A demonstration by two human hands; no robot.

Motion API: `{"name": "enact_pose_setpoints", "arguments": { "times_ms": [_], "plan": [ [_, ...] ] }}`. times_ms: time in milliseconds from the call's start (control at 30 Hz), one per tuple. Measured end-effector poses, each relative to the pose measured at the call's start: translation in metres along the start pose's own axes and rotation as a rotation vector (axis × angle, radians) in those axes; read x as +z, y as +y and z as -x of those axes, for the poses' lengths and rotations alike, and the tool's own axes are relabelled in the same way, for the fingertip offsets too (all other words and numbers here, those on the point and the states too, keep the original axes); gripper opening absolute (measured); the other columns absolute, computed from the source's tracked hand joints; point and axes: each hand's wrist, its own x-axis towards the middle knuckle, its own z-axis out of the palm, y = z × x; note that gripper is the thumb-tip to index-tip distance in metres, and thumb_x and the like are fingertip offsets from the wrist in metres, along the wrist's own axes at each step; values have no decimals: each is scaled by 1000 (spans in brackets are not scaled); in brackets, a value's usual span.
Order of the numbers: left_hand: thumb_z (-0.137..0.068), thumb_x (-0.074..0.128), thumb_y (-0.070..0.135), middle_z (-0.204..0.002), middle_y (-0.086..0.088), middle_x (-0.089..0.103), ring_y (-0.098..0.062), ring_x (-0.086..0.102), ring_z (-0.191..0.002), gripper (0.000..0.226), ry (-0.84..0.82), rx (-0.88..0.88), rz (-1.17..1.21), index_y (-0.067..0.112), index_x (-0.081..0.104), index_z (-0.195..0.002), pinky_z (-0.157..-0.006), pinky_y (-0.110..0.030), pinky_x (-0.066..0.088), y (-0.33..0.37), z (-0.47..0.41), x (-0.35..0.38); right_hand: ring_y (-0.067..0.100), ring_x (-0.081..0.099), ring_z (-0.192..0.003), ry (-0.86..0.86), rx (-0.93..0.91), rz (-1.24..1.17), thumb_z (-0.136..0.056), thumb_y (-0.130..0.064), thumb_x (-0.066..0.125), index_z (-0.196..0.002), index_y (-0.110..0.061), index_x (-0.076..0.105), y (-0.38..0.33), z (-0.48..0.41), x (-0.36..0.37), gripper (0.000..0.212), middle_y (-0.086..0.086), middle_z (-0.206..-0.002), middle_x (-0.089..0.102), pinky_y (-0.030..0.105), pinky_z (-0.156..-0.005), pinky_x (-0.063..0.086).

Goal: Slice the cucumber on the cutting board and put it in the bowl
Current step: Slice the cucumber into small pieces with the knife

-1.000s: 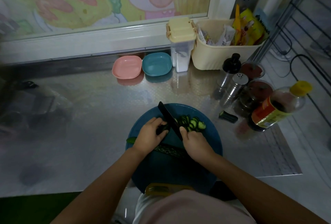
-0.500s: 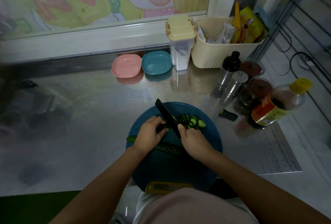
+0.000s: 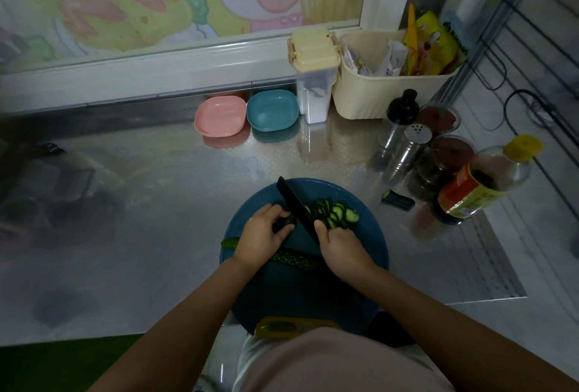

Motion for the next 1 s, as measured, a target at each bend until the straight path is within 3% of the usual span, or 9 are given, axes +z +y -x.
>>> {"name": "enact_pose_setpoints", "arguments": {
  "times_ms": [333, 567, 633, 733, 833, 1000],
  "plan": [
    [-78, 75, 13, -88, -8, 62, -15, 56, -79, 19, 6, 3, -15, 4, 65, -90, -66, -16, 40, -3, 0, 1, 24, 48, -76, -21, -28, -27, -101, -43, 17, -54, -11, 43, -6, 4, -2, 63, 4, -59, 45, 28, -67, 33],
    [-78, 74, 11, -86, -7, 59, -13, 53, -77, 17, 11, -2, -5, 3, 64, -89, -65, -13, 36, -3, 0, 1, 22, 47, -65, -28, -43, -6, -102, -41, 18, -54, -11, 42, -11, 8, -5, 62, 4, -56, 43, 32, -71, 37],
    [-78, 74, 11, -86, -8, 59, -13, 54, -77, 17, 9, -2, -3, 3, 64, -88, -65, -13, 37, -3, 0, 1, 22, 49, -70, -21, -39, 8, -102, -40, 17, -57, -10, 44, -13, 8, -6, 61, 3, -59, 44, 31, -72, 38],
    [-78, 75, 11, -86, -7, 59, -13, 54, -78, 17, 9, -3, -2, 3, 64, -88, -66, -14, 38, -3, 0, 1, 24, 48, -83, -32, -27, 53, -103, -39, 15, -61, -11, 45, -17, 8, -3, 58, 3, -65, 44, 33, -84, 39],
    [-77, 75, 11, -87, -5, 59, -12, 55, -78, 17, 11, -2, -2, 5, 64, -89, -67, -12, 38, -4, 1, 2, 28, 54, -80, -26, -14, 93, -103, -38, 15, -57, -12, 43, -18, 8, 3, 60, 2, -60, 44, 36, -92, 39],
    [-78, 75, 11, -89, -6, 61, -11, 55, -80, 19, -3, 12, 7, 5, 66, -94, -70, -9, 37, -4, 1, 0, 21, 51, -68, 2, 17, 60, -102, -42, 16, -56, -12, 44, -9, 6, 5, 61, 4, -62, 49, 29, -68, 42]
  ]
}}
